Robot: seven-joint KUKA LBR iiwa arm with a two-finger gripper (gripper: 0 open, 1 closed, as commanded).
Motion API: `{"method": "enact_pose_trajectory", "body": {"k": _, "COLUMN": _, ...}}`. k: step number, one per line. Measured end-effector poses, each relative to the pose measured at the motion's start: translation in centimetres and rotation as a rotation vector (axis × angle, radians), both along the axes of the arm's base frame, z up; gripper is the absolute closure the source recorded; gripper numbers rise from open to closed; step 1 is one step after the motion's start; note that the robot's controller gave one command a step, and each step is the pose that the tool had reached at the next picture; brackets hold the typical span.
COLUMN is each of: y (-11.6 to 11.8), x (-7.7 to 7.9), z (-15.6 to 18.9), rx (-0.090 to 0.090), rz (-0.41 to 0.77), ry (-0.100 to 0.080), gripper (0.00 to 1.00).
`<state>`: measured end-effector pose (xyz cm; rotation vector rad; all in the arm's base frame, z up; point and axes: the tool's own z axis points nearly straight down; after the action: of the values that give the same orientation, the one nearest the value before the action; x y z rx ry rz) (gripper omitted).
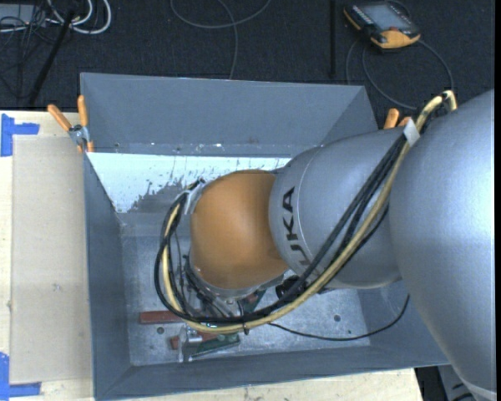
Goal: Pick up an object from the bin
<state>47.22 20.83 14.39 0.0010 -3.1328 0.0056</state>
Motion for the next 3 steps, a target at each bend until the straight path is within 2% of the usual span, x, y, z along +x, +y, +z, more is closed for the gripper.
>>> {"method": "enact_pose_trajectory", "body": {"k": 1, "y": 0.0, "x": 0.2, "z": 0.3, "rx": 0.003, "rz": -0.002, "ry": -0.006, "gripper": 0.0}}
{"method": "enact_pose_trajectory", "body": {"k": 2, "y": -0.8, "x": 1.0, "z": -7.1, "rx": 0.008, "rz": -0.045, "ry": -0.015, "gripper": 1.0}}
{"method": "enact_pose_trajectory", "body": {"k": 3, "y": -0.8, "x": 1.0, "z": -7.1, "rx": 0.008, "rz": -0.046, "ry": -0.015, "gripper": 1.0}}
